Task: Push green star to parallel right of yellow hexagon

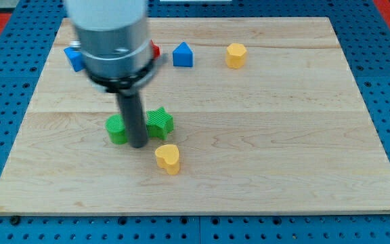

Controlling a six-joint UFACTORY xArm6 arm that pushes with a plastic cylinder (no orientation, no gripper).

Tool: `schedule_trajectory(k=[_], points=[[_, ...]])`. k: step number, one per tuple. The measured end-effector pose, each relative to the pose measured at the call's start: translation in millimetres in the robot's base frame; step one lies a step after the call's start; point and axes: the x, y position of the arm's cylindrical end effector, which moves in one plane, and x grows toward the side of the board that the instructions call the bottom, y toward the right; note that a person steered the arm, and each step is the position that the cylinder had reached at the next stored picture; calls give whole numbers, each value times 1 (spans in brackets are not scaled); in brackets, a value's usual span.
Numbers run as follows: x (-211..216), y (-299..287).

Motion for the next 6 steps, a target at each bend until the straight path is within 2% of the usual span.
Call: schedule_trajectory(k=[1,3,6], points=[[-8,-24],[-34,70],[-70,160]])
